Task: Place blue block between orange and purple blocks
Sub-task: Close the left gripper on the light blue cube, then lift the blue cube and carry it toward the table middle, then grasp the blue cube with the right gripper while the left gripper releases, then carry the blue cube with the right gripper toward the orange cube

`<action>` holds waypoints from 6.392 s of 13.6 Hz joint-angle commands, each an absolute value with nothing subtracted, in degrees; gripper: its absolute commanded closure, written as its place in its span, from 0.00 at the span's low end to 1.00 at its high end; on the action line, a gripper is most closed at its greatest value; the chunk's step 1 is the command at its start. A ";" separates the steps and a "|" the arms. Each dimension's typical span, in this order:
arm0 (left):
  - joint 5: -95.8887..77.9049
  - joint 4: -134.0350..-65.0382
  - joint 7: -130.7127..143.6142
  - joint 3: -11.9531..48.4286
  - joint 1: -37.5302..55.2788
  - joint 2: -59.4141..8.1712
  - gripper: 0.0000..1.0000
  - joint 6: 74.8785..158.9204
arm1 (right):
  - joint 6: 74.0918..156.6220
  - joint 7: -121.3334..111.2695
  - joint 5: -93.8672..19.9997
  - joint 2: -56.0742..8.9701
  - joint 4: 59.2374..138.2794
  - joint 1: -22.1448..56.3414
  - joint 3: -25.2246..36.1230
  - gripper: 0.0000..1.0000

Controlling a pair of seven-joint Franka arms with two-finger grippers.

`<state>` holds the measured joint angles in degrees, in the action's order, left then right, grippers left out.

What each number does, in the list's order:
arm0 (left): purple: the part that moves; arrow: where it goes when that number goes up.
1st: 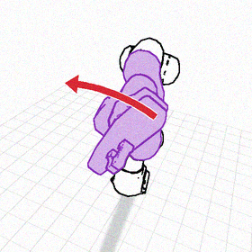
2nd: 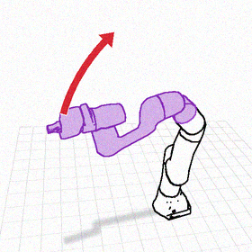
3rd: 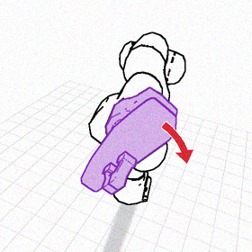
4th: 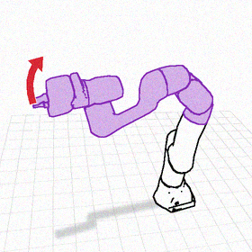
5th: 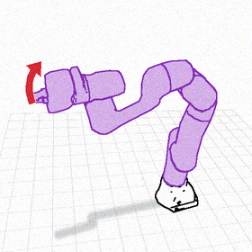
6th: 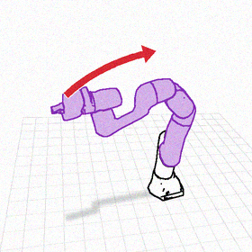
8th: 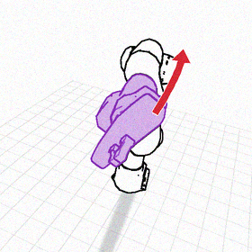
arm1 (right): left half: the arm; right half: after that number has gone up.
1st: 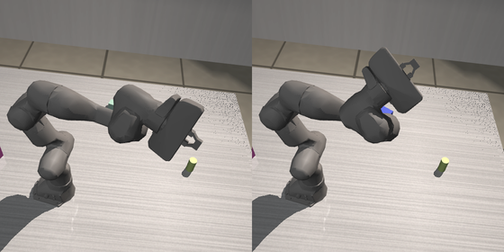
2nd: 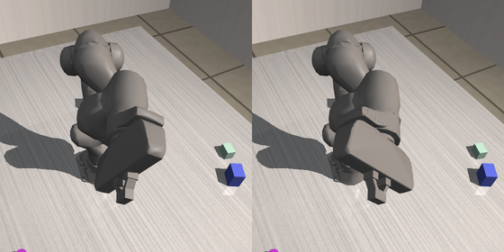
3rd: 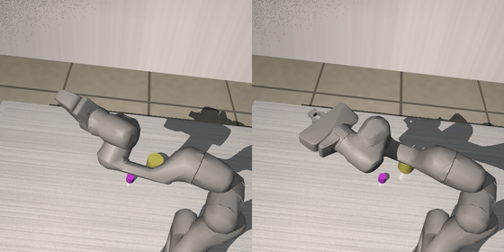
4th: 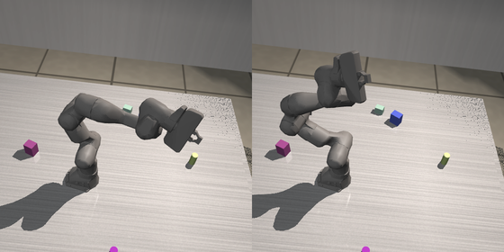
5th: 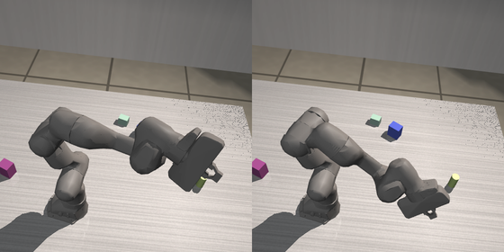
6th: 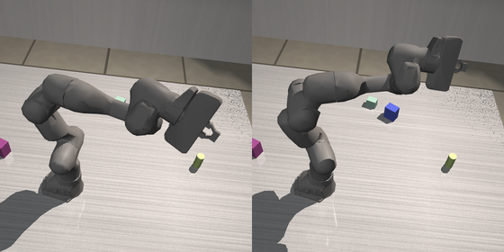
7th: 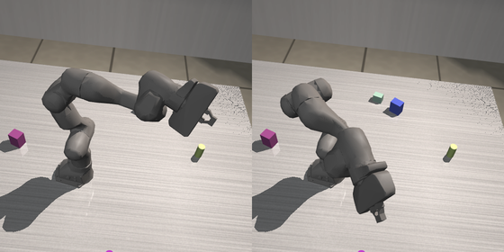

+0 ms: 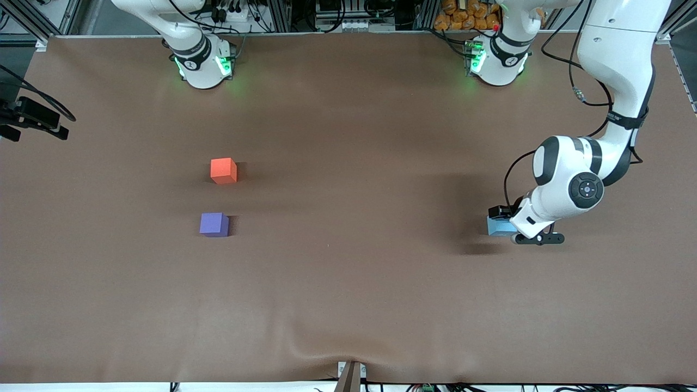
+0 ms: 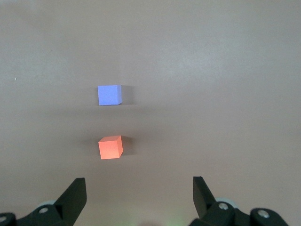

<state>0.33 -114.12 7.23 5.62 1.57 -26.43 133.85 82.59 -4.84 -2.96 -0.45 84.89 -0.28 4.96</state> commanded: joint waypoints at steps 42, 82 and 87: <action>0.00 -62.93 54.67 3.52 47.91 -41.70 0.00 106.40 | 93.32 -3.69 -5.62 -11.50 84.29 11.50 4.83 0.00; 1.14 -88.68 14.15 3.43 1.49 0.62 0.00 93.08 | 135.62 42.98 -12.57 -30.95 107.93 39.82 4.92 0.84; 1.06 -88.59 14.15 3.78 1.58 0.62 0.00 94.04 | 126.24 23.98 -11.87 -23.39 108.10 30.10 5.36 0.83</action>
